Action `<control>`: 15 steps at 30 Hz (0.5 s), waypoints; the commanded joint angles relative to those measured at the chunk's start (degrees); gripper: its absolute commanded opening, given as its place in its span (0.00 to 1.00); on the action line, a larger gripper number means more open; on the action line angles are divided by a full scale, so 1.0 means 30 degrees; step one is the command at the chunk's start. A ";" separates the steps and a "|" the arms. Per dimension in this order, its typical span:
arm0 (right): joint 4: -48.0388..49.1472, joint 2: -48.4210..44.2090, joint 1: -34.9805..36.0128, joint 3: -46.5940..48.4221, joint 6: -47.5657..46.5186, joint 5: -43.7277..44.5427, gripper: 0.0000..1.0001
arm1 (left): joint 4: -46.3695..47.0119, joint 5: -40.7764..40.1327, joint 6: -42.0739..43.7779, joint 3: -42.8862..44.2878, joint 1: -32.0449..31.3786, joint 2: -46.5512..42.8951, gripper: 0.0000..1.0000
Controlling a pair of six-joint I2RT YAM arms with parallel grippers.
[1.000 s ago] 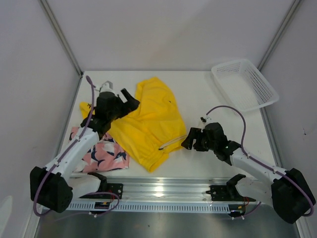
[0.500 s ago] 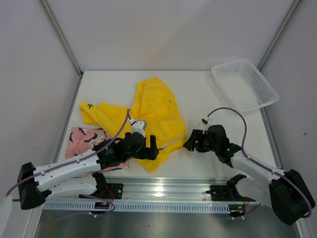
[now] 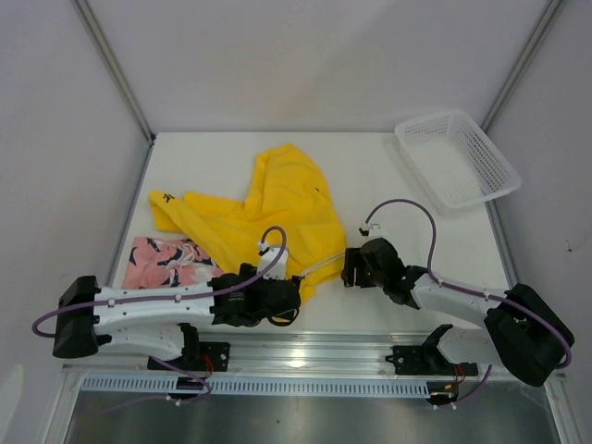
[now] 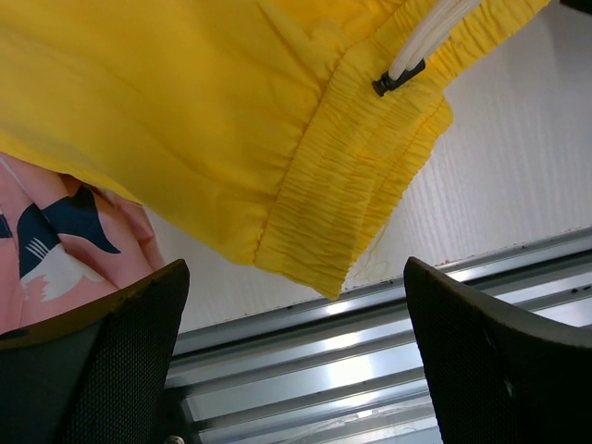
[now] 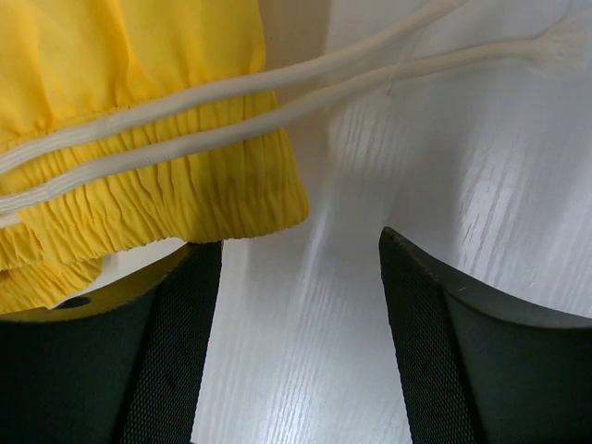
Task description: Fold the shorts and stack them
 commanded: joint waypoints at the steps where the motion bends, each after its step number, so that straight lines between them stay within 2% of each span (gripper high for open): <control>1: 0.0222 0.0653 0.0231 0.1058 0.0016 0.2146 0.70 | -0.1045 -0.1360 -0.1147 0.0826 -0.0496 0.0302 0.99; 7: 0.1159 0.1268 0.0494 0.1498 0.0544 0.3086 0.69 | -0.0637 -0.1273 -0.1382 0.0679 -0.1112 0.0771 0.99; 9: 0.1511 0.1445 0.0524 0.1528 0.0632 0.3349 0.66 | -0.0402 -0.1301 -0.1411 0.0446 -0.1258 0.1179 0.99; 15: 0.4347 0.1474 0.1403 0.0826 0.0574 0.4580 0.65 | 0.0475 -0.1536 -0.1675 0.0182 -0.1551 0.2118 0.99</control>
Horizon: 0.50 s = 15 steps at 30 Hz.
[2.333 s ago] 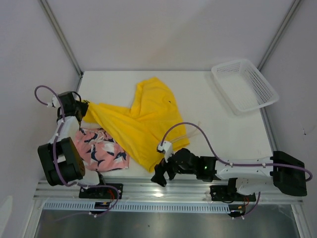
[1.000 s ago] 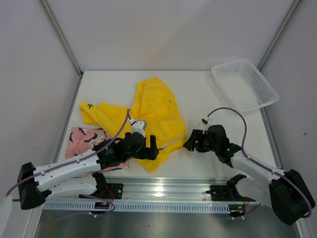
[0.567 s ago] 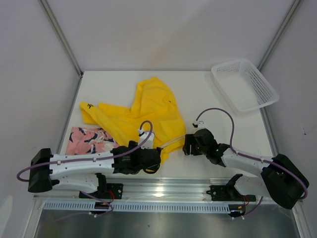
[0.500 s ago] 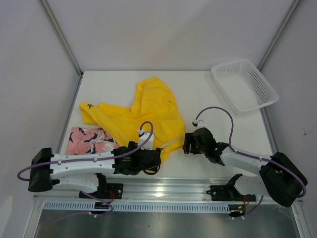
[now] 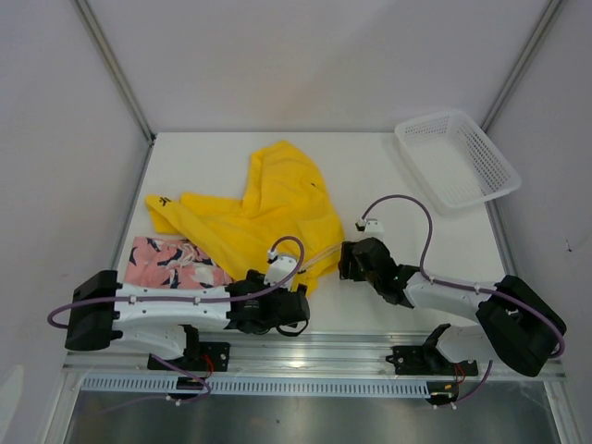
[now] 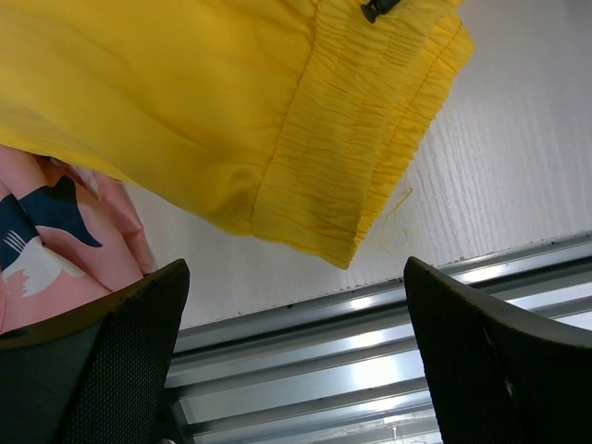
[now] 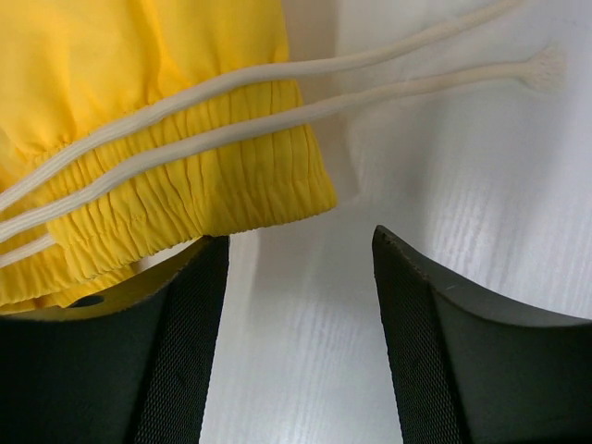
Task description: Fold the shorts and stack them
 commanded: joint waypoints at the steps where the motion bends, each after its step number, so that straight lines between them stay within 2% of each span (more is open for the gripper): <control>1: 0.3137 0.0098 0.0419 -0.0165 0.0151 0.1528 0.65 | 0.0878 -0.0865 -0.0655 0.0188 -0.0284 0.0559 0.99; 8: 0.7033 -0.0166 0.0830 -0.1924 -0.0316 0.2377 0.66 | -0.0613 -0.2299 -0.1826 0.1154 -0.0665 0.2581 0.99; 11: 0.7533 0.0565 0.0830 -0.1954 -0.0493 0.2640 0.69 | -0.1638 -0.2943 -0.2705 0.1564 -0.0694 0.3691 0.99; 15: 1.0394 0.1385 0.0830 -0.2917 -0.0464 0.2641 0.70 | -0.2547 -0.3501 -0.3728 0.2033 -0.0665 0.4837 0.99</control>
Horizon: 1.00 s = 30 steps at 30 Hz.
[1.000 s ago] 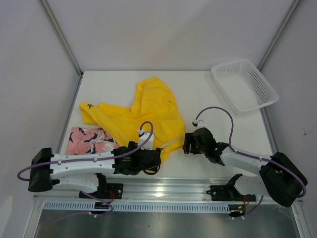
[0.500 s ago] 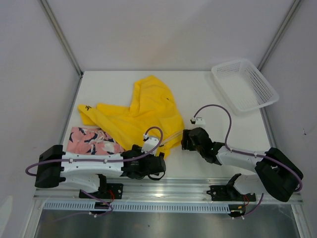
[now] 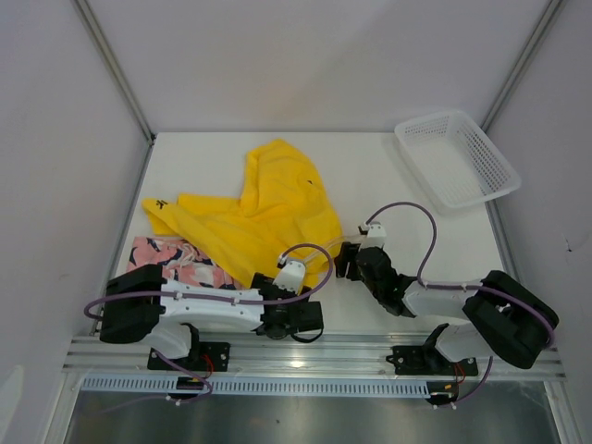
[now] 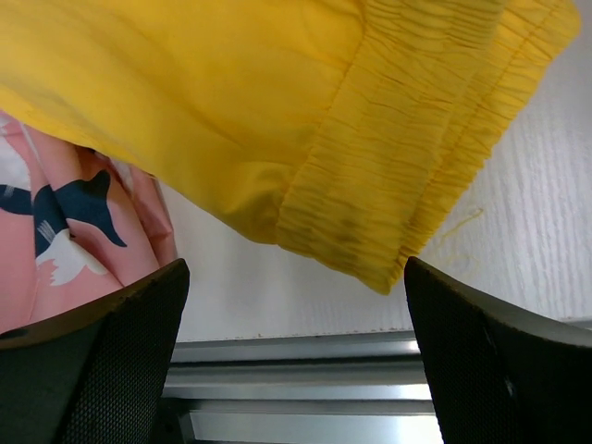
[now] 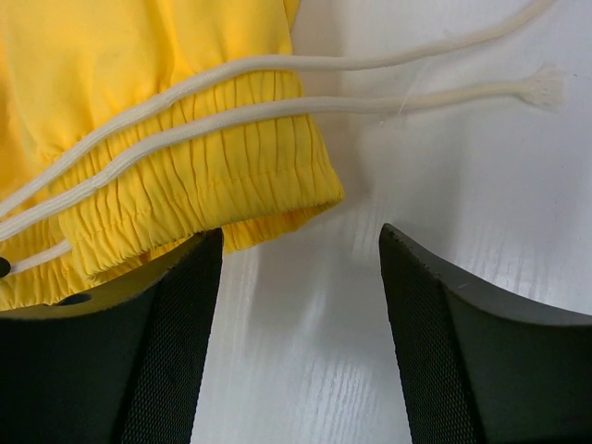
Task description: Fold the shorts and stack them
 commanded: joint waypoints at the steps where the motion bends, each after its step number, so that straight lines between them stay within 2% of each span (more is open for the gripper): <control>1: 0.4348 0.0614 0.0087 -0.0982 -0.0332 0.0929 0.70 | -0.1658 -0.1594 -0.1786 0.1021 -0.0133 0.0882 0.99; 7: 0.7603 0.1260 0.0087 -0.1949 -0.0655 0.0344 0.68 | -0.2132 -0.1712 -0.2519 0.1403 -0.0133 0.2202 0.97; 10: 0.8542 0.1494 0.0087 -0.2156 -0.0685 0.0197 0.67 | -0.2745 -0.2092 -0.3280 0.1636 -0.0075 0.2525 0.78; 11: 0.8950 0.1582 0.0087 -0.2215 -0.0714 0.0226 0.67 | -0.2834 -0.2151 -0.3398 0.1666 -0.0075 0.2525 0.67; 13: 0.9449 0.1699 0.0087 -0.2448 -0.0743 0.0255 0.67 | -0.2777 -0.2268 -0.3487 0.1550 -0.0016 0.2379 0.54; 14: 0.9858 0.1816 0.0087 -0.2479 -0.0772 0.0255 0.67 | -0.2776 -0.2298 -0.3487 0.1608 0.0013 0.2350 0.44; 16: 1.0154 0.1933 0.0116 -0.2508 -0.0802 0.0109 0.68 | -0.2776 -0.2327 -0.3516 0.1637 0.0042 0.2145 0.35; 18: 1.0768 0.2254 0.0087 -0.2537 -0.0889 -0.0066 0.67 | -0.2834 -0.2327 -0.3545 0.1579 0.0130 0.1940 0.19; 19: 1.0973 0.2372 0.0058 -0.2566 -0.0890 -0.0125 0.67 | -0.2864 -0.2269 -0.3517 0.1492 0.0188 0.1620 0.14; 20: 1.1381 0.2518 0.0087 -0.2567 -0.0948 -0.0213 0.67 | -0.2922 -0.2240 -0.3516 0.1491 0.0276 0.1414 0.02; 21: 1.1501 0.2839 0.0029 -0.2538 -0.0948 -0.0300 0.67 | -0.2981 -0.2210 -0.3545 0.1259 0.0306 0.1180 0.00; 30: 1.2762 0.5300 -0.0148 -0.1719 -0.0891 -0.1063 0.58 | -0.3684 -0.1947 -0.3020 0.0729 0.0921 -0.3068 0.00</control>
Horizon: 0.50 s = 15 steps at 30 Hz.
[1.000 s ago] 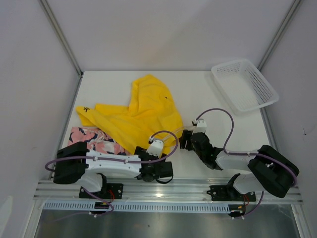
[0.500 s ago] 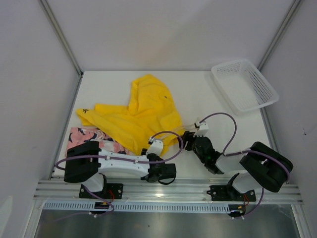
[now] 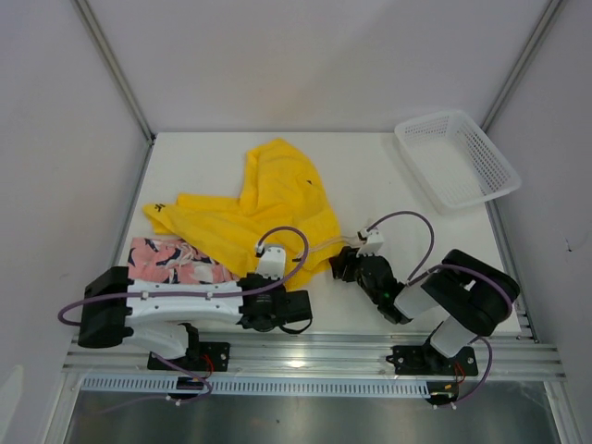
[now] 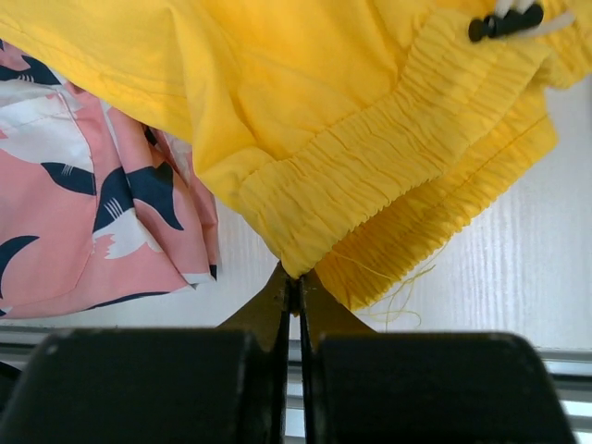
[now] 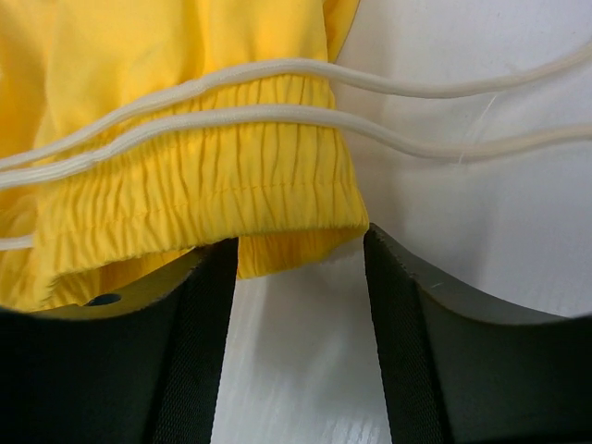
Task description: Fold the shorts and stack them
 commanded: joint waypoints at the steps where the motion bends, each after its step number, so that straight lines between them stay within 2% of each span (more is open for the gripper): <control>1: 0.2059 0.1184 -0.0053 0.0709 -0.0248 0.0095 0.57 | -0.0610 -0.0460 0.0100 -0.0261 0.0367 -0.1867 0.00; 5: 0.2500 0.2038 -0.0111 0.1294 -0.0249 0.0183 0.56 | -0.1076 -0.0197 0.0247 -0.0379 0.0485 -0.2835 0.00; 6: 0.2501 0.2155 -0.0111 0.1498 -0.0277 0.0154 0.53 | -0.1224 -0.0196 0.0218 -0.0321 0.0514 -0.2924 0.00; 9: 0.2530 0.2303 -0.0140 0.1734 -0.0365 0.0241 0.39 | -0.2015 -0.0284 -0.0163 -0.0291 0.0573 -0.3333 0.00; 10: 0.2124 0.2216 -0.0199 0.1880 -0.0366 0.0445 0.28 | -0.2161 -0.0313 -0.0163 -0.0291 0.0660 -0.3480 0.00; 12: 0.1100 0.1661 -0.0316 0.2143 -0.0366 0.1352 0.16 | -0.2251 -0.0285 -0.0018 -0.0466 0.0807 -0.3889 0.00; 13: -0.0530 0.1397 -0.0607 0.2609 -0.0395 0.1558 0.08 | -0.2193 -0.0284 0.0041 -0.0554 0.0866 -0.4008 0.00; 15: -0.2382 0.0373 -0.0814 0.3167 -0.0775 0.2230 0.07 | -0.2192 -0.0284 0.0129 -0.0904 0.0925 -0.4067 0.00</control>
